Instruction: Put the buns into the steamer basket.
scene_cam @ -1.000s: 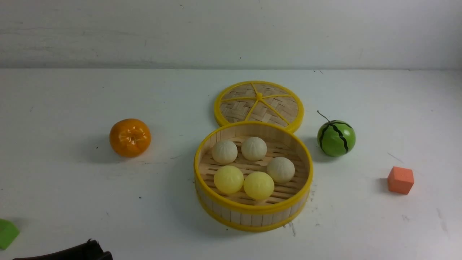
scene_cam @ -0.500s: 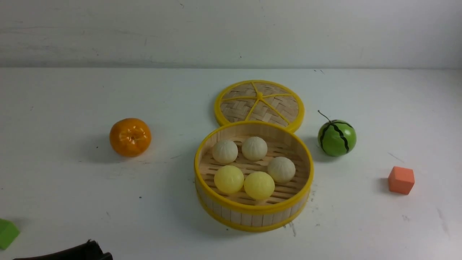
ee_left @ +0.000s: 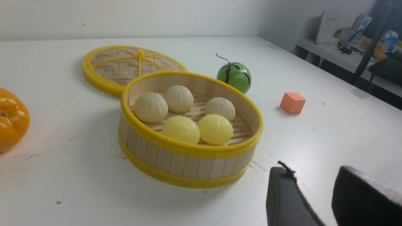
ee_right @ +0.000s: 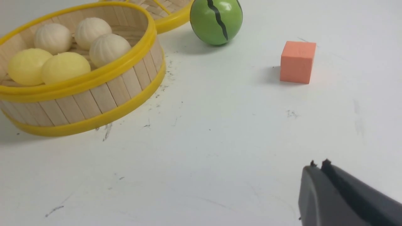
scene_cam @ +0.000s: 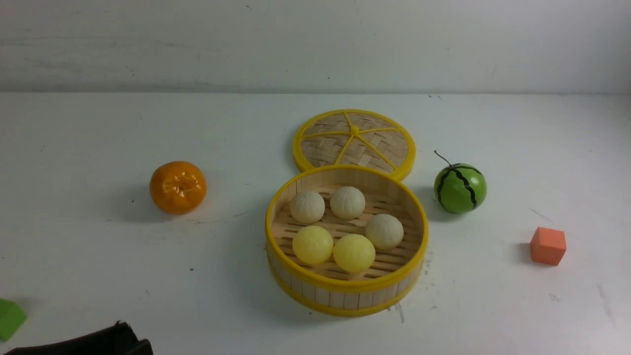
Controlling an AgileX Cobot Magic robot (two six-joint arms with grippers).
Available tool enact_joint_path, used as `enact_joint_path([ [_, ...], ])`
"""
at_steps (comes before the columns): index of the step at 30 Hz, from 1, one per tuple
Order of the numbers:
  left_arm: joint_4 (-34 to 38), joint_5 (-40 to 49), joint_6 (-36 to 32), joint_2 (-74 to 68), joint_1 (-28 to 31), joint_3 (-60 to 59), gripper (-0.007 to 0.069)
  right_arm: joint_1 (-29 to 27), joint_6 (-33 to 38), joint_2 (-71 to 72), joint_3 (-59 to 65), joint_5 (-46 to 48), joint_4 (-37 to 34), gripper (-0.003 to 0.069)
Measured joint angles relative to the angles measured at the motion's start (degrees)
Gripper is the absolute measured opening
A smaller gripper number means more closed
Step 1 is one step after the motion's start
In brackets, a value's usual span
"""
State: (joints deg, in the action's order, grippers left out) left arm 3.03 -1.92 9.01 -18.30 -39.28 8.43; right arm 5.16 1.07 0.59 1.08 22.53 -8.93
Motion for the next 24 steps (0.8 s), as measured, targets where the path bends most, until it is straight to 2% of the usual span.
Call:
enact_joint_path([
  [2, 0.2, -0.8, -0.2, 0.5, 1.6, 0.0, 0.0227, 0.0, 0.0, 0.0, 0.0, 0.0, 0.0, 0.0007],
  [4, 1.8, -0.6, -0.2, 2.8, 8.3, 0.0, 0.0227, 0.0, 0.0, 0.0, 0.0, 0.0, 0.0, 0.0011],
  [5, 2.1, -0.5, -0.2, 3.3, 8.9, 0.0, 0.0226, 0.0, 0.0, 0.0, 0.0, 0.0, 0.0, 0.0011],
  [6, 2.6, 0.6, 0.1, 4.5, 12.4, 0.0, 0.0221, 0.0, 0.0, 0.0, 0.0, 0.0, 0.0, 0.0012],
  [8, 3.5, 6.0, 0.8, 9.2, 21.9, 0.0, 0.0171, 0.0, 0.0, 0.0, 0.0, 0.0, 0.0, 0.0015],
  [10, 3.5, 9.6, 1.0, 11.1, 26.5, 0.0, 0.0137, 0.0, 0.0, 0.0, 0.0, 0.0, 0.0, 0.0016],
  [13, 3.7, 15.8, 1.1, 15.7, 33.5, -2.0, 0.0024, 0.0, 0.0, 0.0, 0.0, 0.0, 0.0, 0.0021],
  [15, 3.7, 18.1, 1.1, 17.9, 35.7, -5.3, -0.0013, 0.0, 0.0, 0.0, 0.0, 0.0, 0.0, 0.0022],
  [19, 4.4, 22.7, 1.2, 18.9, 36.2, -9.9, -0.0013, 0.0, 0.0, 0.0, 0.0, 0.0, 0.0, 0.0022],
  [24, 4.9, 23.7, 1.3, 18.9, 36.2, -10.2, -0.0013, 0.0, 0.0, 0.0, 0.0, 0.0, 0.0, 0.0029],
])
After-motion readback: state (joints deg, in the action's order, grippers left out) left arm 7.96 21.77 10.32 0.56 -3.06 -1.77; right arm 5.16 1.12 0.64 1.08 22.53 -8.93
